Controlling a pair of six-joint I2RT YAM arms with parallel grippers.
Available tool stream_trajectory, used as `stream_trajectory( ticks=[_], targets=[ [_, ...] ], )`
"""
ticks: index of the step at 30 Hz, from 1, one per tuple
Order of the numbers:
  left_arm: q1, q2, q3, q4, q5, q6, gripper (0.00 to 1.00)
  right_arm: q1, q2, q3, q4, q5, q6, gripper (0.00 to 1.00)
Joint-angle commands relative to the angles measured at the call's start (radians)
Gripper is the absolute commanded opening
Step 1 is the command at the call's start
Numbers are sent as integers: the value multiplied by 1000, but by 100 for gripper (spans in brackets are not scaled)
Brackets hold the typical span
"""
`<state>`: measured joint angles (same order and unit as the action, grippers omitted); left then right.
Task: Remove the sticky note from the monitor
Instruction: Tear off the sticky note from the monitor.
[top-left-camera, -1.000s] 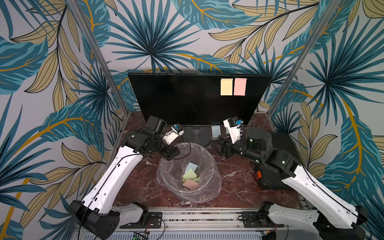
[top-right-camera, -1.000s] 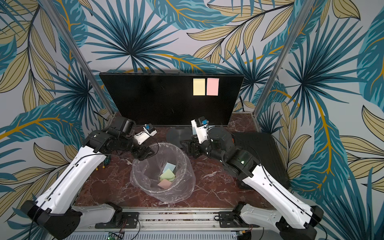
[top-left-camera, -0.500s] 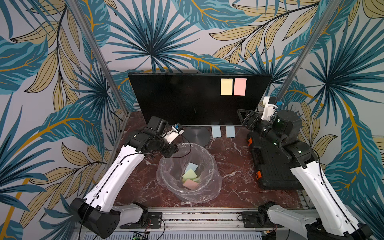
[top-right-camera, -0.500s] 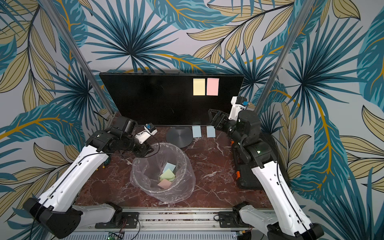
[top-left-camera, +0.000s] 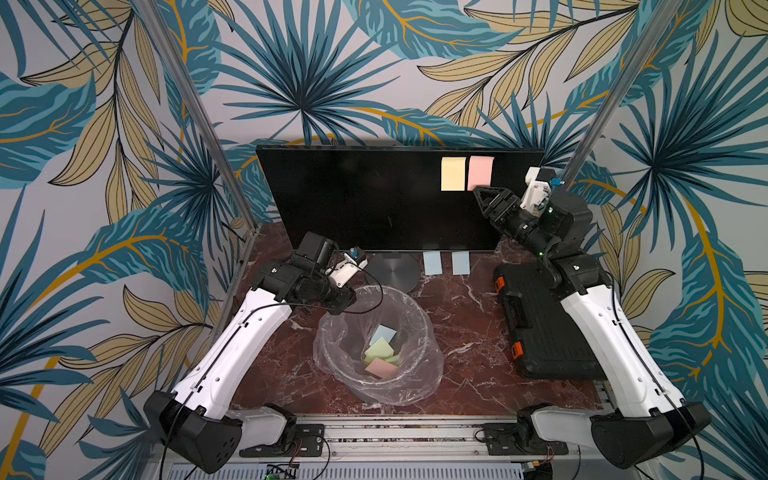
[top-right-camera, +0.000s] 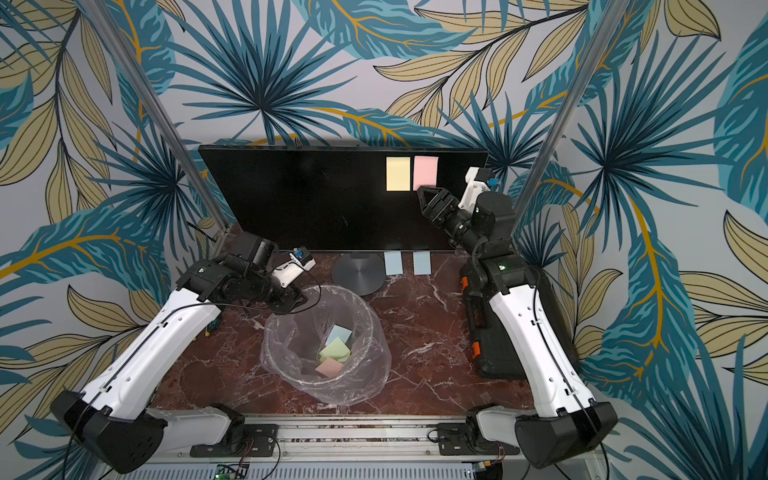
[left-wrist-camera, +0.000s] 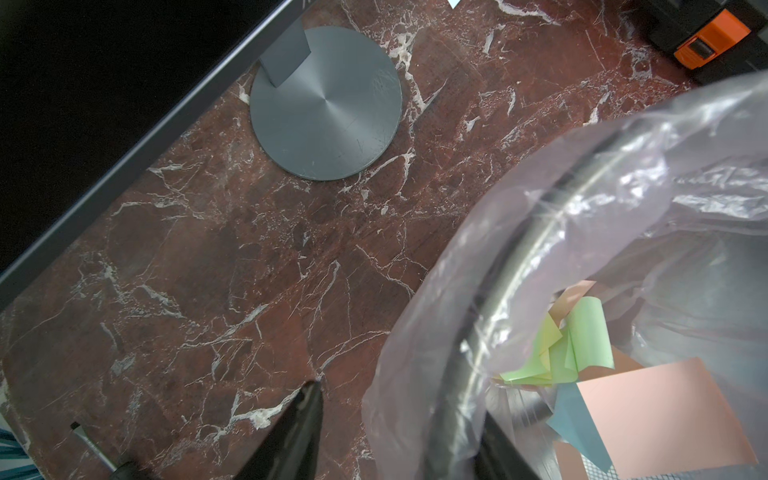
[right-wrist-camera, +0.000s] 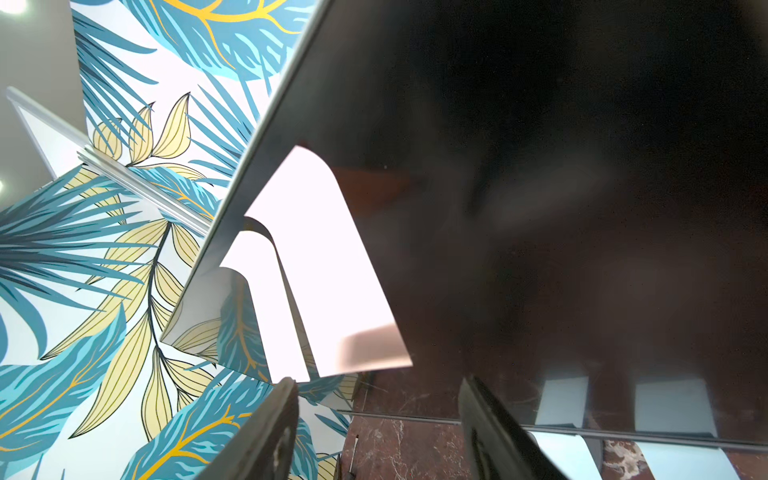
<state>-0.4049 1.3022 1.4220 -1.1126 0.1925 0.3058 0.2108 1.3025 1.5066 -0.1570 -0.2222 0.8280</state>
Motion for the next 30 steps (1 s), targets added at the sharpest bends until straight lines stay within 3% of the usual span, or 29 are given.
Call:
stream_trajectory(
  ticks=[1,18,30],
  targets=[
    [4,8,-17,22,-21,-3,52,-14,10,22,75,-31,36,63],
    [1,19,-4,8,-9,6,52,-37,52,34,145,-58,82,63],
    [-3,19,-6,5,-8,11,53,-48,72,53,160,-68,82,56]
  ],
)
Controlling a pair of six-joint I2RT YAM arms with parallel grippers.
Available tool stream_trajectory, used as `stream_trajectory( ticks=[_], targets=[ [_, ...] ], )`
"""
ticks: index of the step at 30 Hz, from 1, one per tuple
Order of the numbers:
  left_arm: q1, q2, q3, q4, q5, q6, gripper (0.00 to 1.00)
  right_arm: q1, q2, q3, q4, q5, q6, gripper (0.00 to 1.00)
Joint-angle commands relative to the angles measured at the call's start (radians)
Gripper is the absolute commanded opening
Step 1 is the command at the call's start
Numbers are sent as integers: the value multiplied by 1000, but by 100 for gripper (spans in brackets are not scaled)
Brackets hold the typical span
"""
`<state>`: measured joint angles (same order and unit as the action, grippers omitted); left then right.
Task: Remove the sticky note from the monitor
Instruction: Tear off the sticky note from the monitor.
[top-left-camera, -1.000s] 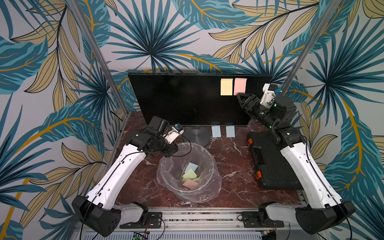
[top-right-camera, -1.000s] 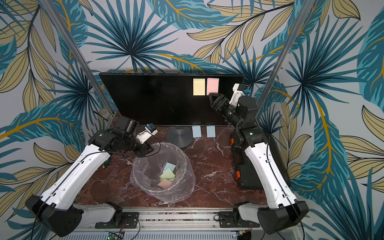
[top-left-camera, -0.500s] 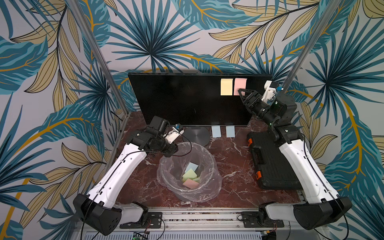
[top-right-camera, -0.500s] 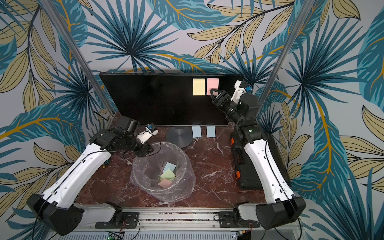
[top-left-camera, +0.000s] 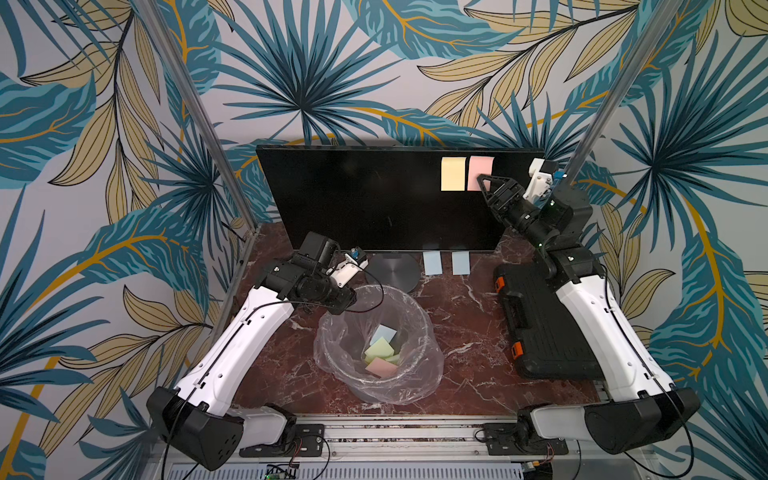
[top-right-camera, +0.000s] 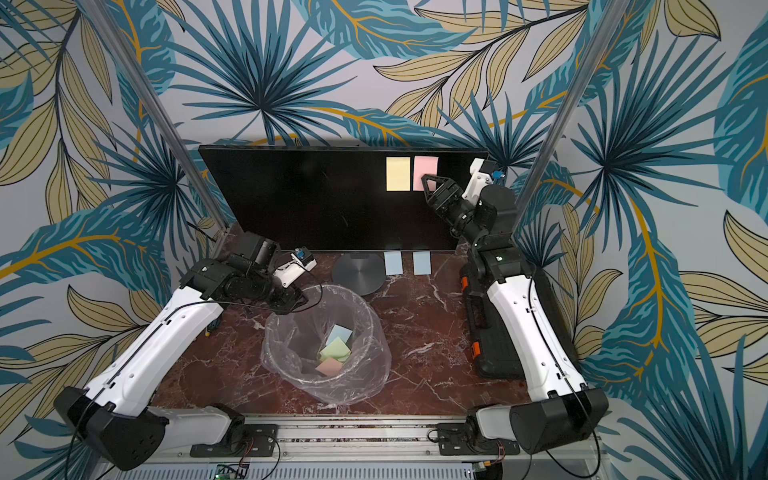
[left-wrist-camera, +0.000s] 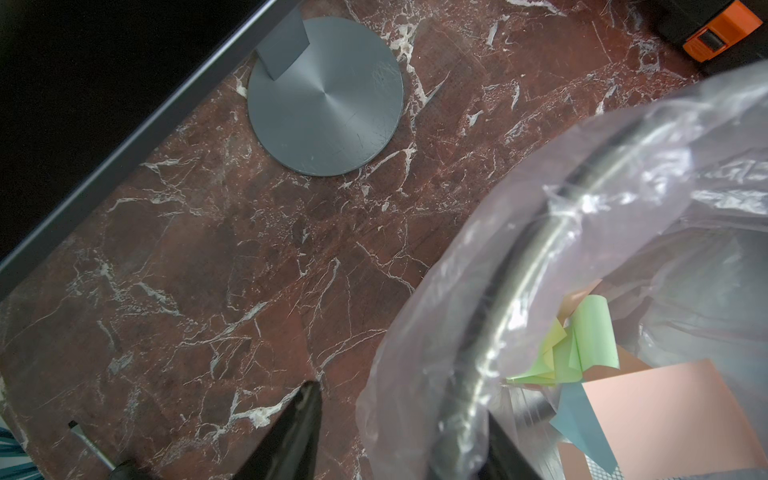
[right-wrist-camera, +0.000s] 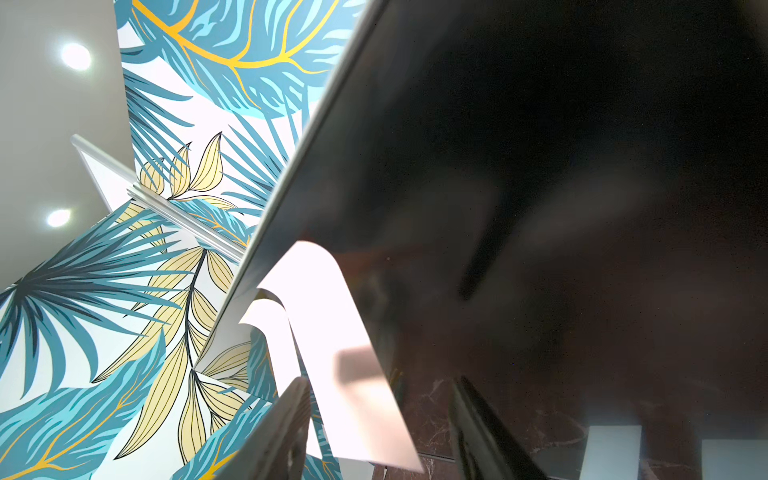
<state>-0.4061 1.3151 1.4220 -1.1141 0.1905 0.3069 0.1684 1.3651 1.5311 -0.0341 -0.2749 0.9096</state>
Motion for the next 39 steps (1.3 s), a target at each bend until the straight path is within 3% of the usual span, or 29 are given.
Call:
stream_trajectory(
  ticks=[1,20,30,39],
  targets=[
    [-2,6,-5,5,-6,9,53,-6,12,31,39,-15,1,54],
    [-5,6,-2,3,-7,10,53,-6,3,22,53,-21,5,31],
    [-6,5,-2,3,-11,11,53,-6,-18,16,27,7,-16,0],
    [-6,5,0,2,-12,11,53,-6,-27,33,12,1,-37,0]
  ],
)
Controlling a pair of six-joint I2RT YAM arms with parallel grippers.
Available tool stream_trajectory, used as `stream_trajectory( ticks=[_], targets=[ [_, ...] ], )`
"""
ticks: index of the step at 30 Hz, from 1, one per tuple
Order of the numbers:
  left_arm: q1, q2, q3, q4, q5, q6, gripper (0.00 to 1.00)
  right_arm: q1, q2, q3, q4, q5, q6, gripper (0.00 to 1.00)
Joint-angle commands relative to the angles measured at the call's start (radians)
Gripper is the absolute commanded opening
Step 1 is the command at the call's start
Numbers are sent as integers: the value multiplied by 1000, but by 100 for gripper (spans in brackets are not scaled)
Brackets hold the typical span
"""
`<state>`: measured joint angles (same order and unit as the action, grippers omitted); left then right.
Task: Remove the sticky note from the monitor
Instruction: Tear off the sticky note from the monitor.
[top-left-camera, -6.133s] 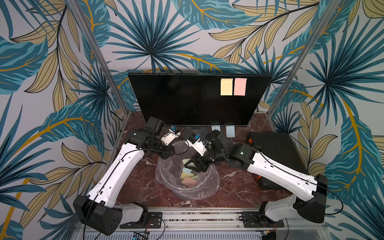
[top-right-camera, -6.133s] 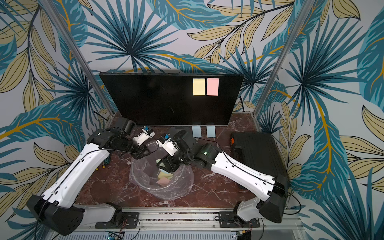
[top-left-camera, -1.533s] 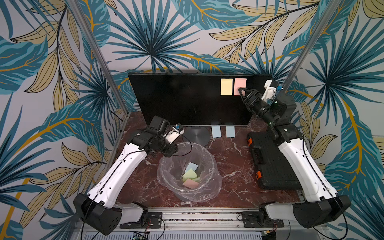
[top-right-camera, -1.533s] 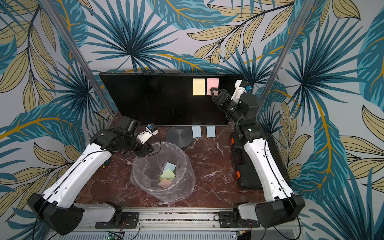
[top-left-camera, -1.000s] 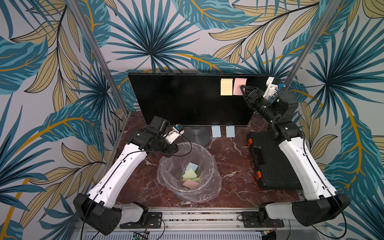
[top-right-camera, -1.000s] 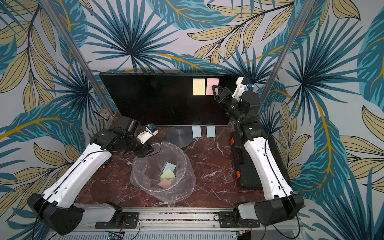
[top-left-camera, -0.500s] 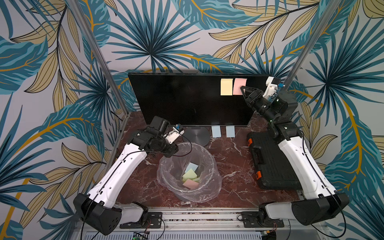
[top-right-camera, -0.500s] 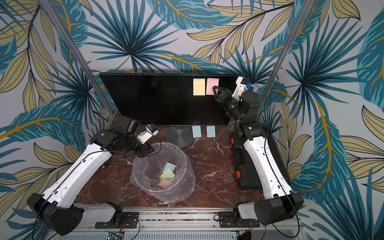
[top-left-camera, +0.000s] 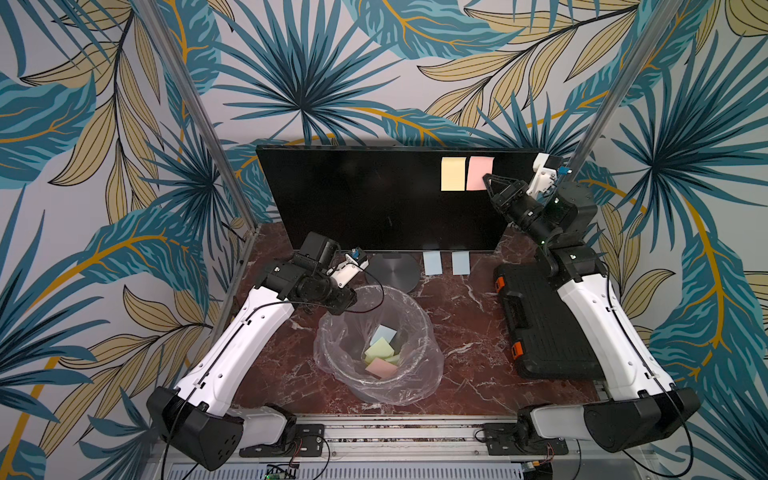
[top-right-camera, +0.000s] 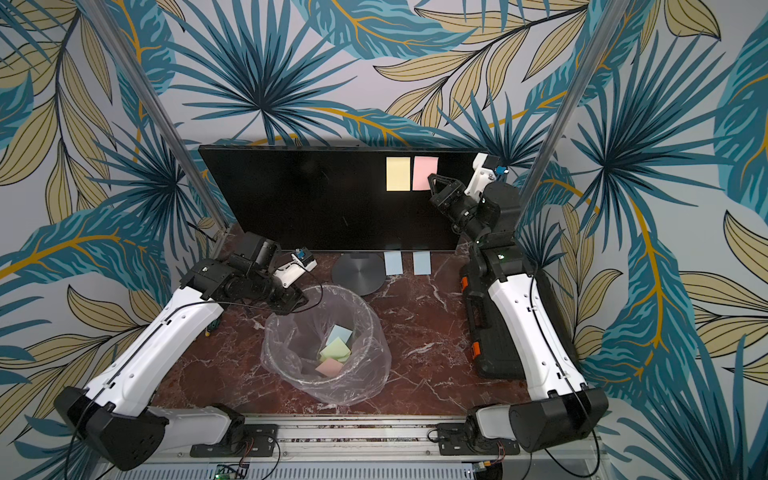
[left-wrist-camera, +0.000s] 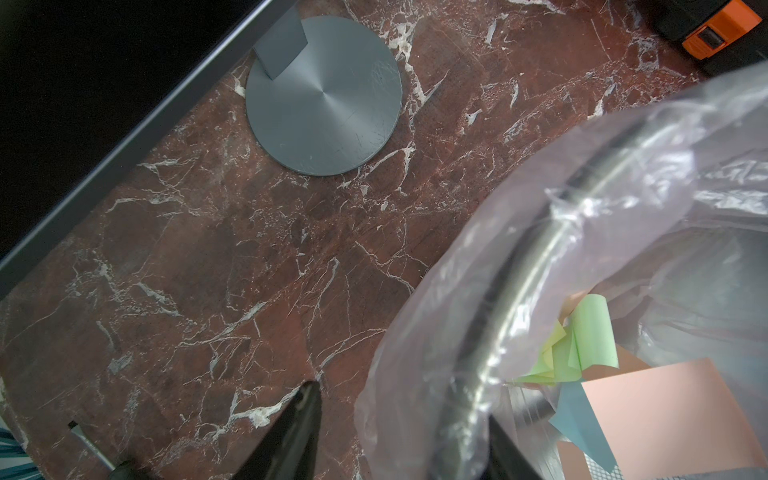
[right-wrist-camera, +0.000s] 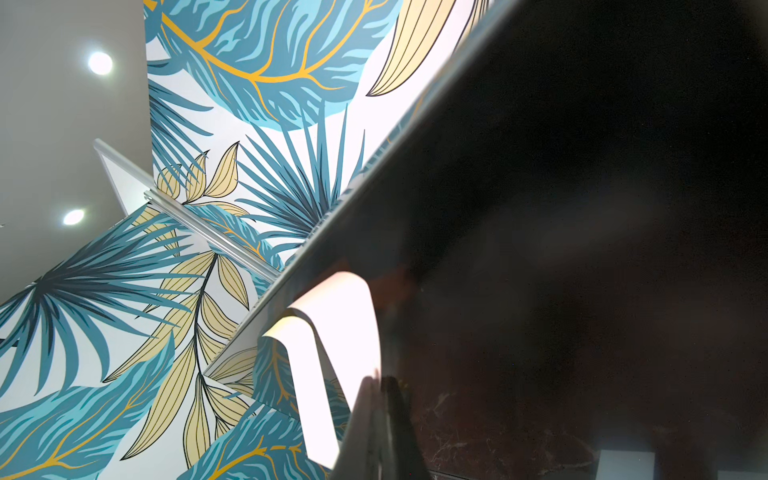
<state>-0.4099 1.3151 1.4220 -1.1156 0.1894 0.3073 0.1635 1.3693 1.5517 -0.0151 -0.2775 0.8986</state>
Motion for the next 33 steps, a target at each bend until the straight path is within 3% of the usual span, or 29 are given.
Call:
stream_trajectory(
  ticks=[1,24,33],
  targets=[
    [-2,6,-1,4,-12,12,53,-1,-34,15,-8,-1,-29,0],
    [-1,7,-3,3,-22,11,53,-1,-154,44,3,-168,-100,0],
    [-2,10,1,1,-38,17,53,50,-263,-76,-152,-256,-181,0]
  ],
)
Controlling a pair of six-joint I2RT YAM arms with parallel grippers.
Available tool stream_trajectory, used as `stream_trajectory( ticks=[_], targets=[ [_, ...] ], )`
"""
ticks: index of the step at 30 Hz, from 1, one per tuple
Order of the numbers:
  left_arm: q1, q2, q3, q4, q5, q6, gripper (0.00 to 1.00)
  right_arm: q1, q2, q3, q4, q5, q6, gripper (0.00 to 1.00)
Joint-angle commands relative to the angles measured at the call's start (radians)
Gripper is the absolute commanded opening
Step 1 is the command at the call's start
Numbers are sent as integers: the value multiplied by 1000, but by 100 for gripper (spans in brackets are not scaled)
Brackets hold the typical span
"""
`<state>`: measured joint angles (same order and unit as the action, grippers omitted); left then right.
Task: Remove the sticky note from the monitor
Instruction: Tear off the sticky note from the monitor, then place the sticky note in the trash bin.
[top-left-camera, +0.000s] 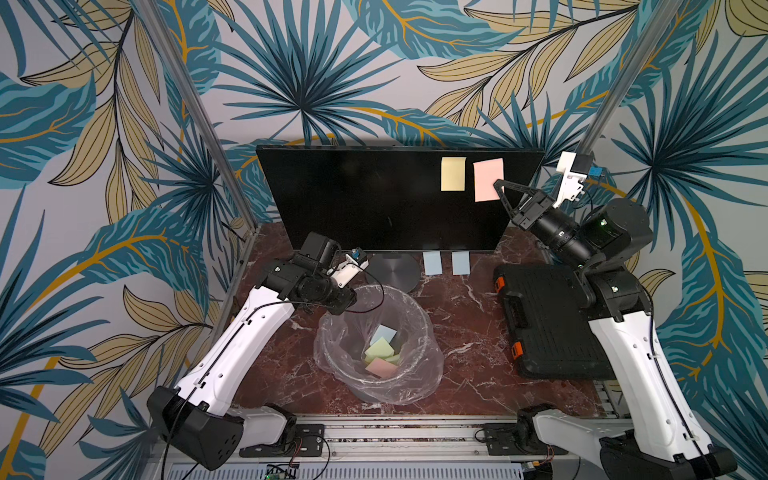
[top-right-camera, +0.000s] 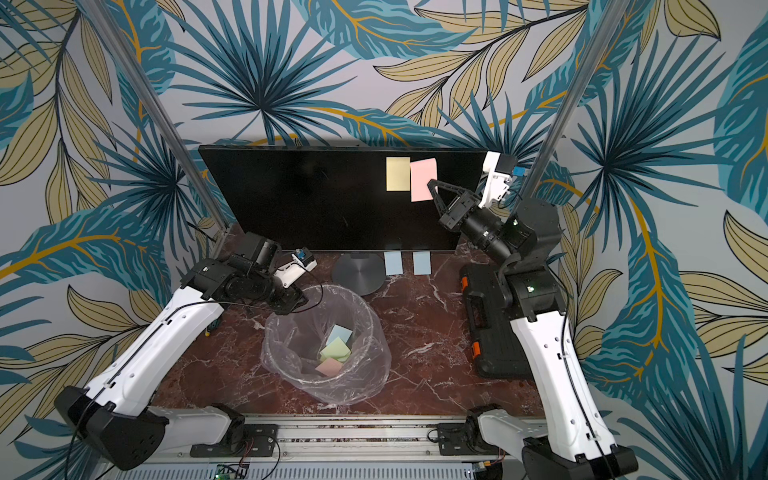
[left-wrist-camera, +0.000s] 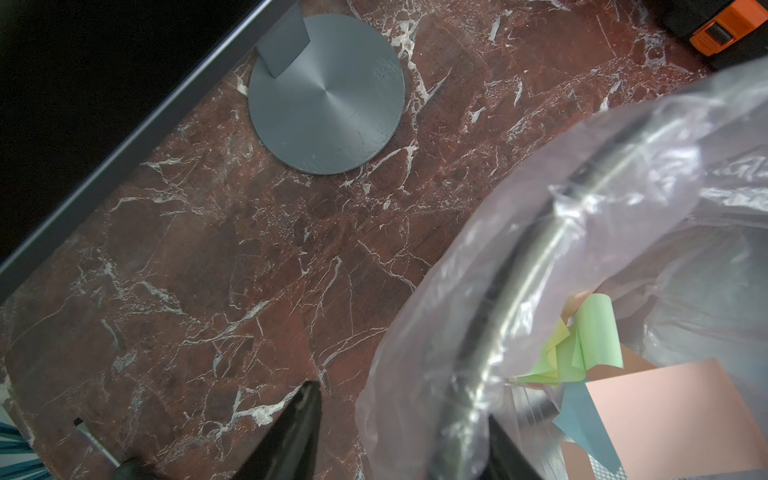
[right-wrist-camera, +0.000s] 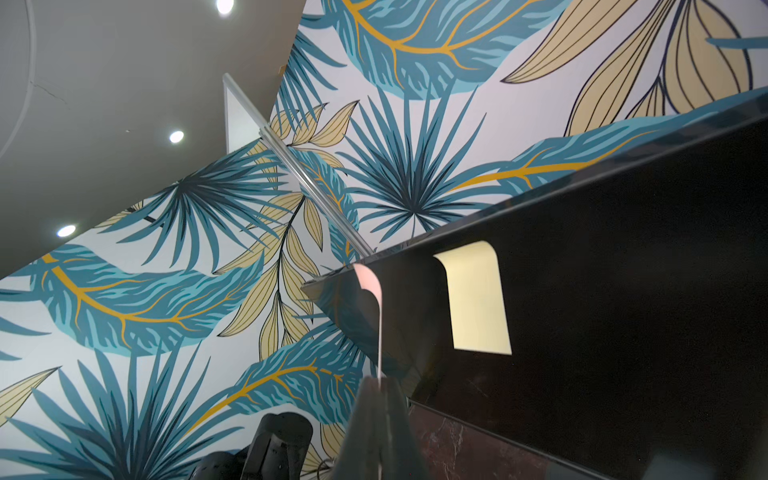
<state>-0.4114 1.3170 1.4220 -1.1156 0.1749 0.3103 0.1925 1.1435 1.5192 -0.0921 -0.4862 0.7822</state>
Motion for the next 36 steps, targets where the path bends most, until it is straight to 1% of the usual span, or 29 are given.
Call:
stream_trajectory(
  ticks=[1,7,10,13,16,20,30,36],
  targets=[
    [0,8,1,0,-19,15,53,28,-52,-59,-97,-52,-84,0],
    [0,13,-5,-5,1,13,53,81,-113,-120,-261,-99,-200,0],
    [0,10,-10,-4,3,12,53,111,-111,-115,-396,-95,-291,0],
    [1,8,-13,-3,3,14,53,145,-104,-128,-476,-89,-337,0],
    [0,10,-9,-3,-2,13,53,205,-83,-134,-525,-77,-387,0],
    [1,4,-11,-1,-3,13,53,309,-14,-97,-606,-13,-455,0],
    [0,4,-9,-4,-7,15,53,513,109,-83,-612,20,-526,0],
    [0,7,-9,-3,-8,12,53,602,179,-71,-614,47,-569,0]
  ],
)
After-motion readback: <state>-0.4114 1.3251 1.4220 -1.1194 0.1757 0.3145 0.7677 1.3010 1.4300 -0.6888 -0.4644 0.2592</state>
